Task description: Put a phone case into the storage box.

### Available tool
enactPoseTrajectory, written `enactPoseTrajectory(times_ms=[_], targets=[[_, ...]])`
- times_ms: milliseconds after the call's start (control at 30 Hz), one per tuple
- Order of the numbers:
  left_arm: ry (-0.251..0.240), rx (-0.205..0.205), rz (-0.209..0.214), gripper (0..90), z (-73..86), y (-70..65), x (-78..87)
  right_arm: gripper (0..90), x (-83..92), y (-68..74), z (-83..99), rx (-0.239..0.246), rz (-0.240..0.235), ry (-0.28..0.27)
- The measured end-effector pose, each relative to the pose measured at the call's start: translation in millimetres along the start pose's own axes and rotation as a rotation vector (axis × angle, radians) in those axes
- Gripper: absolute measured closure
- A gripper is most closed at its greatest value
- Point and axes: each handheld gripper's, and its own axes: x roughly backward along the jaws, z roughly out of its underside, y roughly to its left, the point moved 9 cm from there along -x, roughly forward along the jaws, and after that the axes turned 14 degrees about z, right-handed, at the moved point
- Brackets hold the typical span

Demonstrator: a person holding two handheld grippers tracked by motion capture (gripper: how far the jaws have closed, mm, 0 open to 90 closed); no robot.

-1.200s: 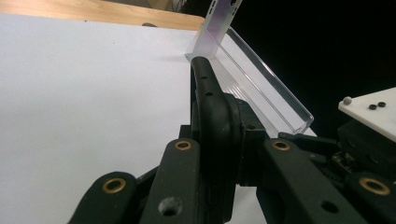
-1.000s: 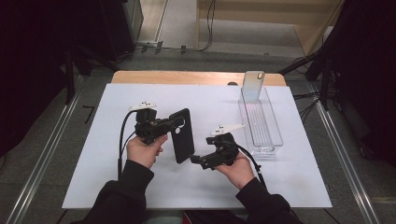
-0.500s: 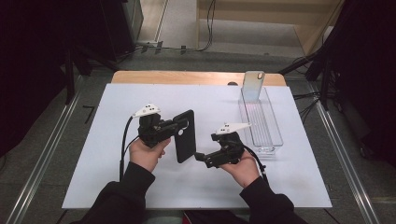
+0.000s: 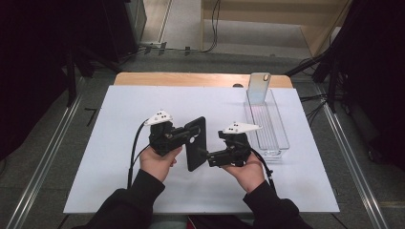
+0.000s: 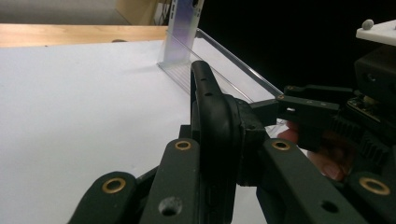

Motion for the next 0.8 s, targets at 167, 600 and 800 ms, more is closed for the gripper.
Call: enactPoseTrajectory(times_ms=[167,600,800], targets=[[0.004,0.002,0.009,82.0,2.8,-6.1,-2.8,0.0,-2.1,2.4,-3.1,-0.023,0.01,-0.01],[0.018,0.027,0.038,82.0,10.8,-19.7,-8.6,0.0,-10.1,13.2,-3.8,-0.023,0.016,-0.001],[0.011,0.029,0.042,81.7,11.3,-23.8,-7.9,9.8,-11.7,18.0,-5.9,-0.035,0.009,-0.017]])
